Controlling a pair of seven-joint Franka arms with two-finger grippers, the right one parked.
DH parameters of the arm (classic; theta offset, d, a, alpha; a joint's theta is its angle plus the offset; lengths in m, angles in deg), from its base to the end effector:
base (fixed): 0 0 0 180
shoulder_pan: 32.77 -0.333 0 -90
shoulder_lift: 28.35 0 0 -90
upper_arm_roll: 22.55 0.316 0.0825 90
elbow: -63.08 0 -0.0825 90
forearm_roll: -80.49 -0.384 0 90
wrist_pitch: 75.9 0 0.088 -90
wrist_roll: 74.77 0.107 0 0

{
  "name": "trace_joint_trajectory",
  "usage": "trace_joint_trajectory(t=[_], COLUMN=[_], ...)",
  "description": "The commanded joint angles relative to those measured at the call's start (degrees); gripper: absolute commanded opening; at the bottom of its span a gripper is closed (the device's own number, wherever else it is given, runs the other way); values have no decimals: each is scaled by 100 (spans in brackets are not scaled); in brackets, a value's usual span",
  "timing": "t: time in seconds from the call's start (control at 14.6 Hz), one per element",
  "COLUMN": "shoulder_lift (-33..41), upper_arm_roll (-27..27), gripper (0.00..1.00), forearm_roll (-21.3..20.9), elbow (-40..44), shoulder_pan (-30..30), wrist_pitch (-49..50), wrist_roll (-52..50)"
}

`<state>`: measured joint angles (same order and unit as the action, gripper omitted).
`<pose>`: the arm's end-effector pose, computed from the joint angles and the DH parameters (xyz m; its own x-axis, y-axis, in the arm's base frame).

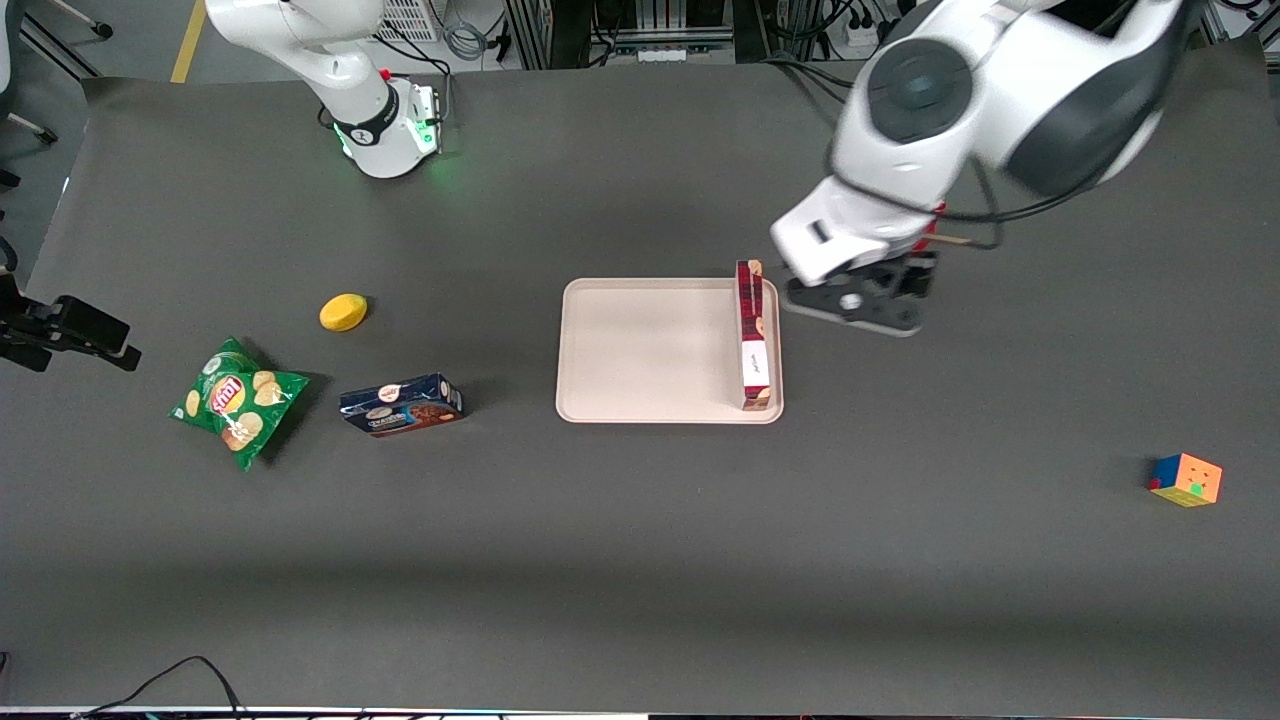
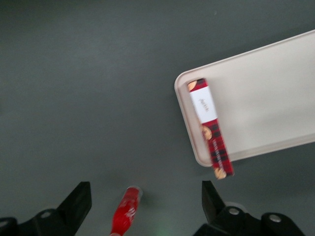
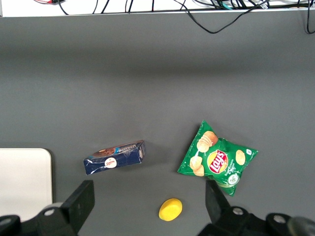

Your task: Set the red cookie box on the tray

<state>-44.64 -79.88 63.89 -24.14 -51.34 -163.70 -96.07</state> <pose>0.5209 -0.2963 0.5450 0.9468 -0.3007 -0.1149 -0.3120 -0.9450 -0.0982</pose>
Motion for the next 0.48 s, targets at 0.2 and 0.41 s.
trace_joint_trajectory(t=[0.2,0.41], shoulder_lift=[1637,1971], upper_arm_roll=[3470,4123], gripper=[100,100], forearm_roll=[1255,1246], elbow=[-311,-855], shoulder_pan=[1143,1372], wrist_pitch=[265,-86], wrist_roll=[2445,2446])
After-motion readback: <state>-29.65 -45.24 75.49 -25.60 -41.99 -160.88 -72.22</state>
